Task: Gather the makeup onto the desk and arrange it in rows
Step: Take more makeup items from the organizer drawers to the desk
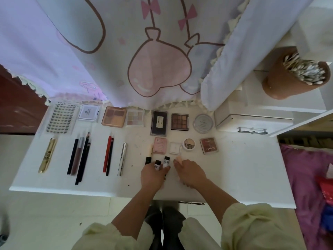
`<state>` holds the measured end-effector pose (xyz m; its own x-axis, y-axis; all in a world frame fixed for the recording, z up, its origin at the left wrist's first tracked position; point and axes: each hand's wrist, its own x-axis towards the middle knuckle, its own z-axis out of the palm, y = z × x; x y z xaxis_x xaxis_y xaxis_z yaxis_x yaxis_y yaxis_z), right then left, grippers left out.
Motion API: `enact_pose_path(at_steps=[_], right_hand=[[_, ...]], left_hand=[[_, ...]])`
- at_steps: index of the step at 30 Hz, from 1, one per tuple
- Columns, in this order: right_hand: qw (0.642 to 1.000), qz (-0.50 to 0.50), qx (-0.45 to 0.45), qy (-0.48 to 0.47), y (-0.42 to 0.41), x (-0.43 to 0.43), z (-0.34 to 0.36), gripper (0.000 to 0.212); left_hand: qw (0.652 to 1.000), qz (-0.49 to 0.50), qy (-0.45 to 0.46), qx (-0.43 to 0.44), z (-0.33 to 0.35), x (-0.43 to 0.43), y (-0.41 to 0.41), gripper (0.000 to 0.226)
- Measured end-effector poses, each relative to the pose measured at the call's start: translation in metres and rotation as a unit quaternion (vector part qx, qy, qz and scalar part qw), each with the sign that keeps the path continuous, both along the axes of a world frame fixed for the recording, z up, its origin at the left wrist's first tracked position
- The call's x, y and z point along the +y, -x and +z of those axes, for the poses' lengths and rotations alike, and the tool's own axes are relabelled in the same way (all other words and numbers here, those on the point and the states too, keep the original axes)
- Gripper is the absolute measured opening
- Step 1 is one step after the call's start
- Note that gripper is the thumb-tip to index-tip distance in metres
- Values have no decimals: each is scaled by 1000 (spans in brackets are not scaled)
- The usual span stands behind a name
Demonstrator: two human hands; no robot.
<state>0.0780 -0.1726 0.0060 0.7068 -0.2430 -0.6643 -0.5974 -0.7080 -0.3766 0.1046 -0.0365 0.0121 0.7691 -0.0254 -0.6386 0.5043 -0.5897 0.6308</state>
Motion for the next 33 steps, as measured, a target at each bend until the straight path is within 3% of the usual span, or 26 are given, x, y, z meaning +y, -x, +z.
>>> enact_pose_path(at_steps=[6, 11, 16, 19, 25, 28, 33], right_hand=[[993, -89, -2, -83, 7, -17, 1, 57], [979, -162, -8, -125, 14, -30, 2, 52], [978, -179, -17, -105, 15, -42, 4, 21], [983, -161, -26, -83, 17, -44, 5, 13], [995, -89, -33, 1, 21, -40, -1, 23], [995, -94, -38, 7, 21, -36, -5, 23], [994, -102, -48, -2, 24, -32, -8, 19]], left_hand=[[998, 1, 55, 13, -4, 5, 3, 11], [994, 18, 100, 48, -1, 12, 4, 14], [991, -13, 118, 54, -1, 21, 3, 8], [993, -35, 105, 38, -2, 21, 1, 13], [996, -72, 9, -59, -3, 2, 1, 15], [993, -60, 0, -102, -5, -6, 3, 15], [995, -19, 12, -100, -11, -15, 6, 36]])
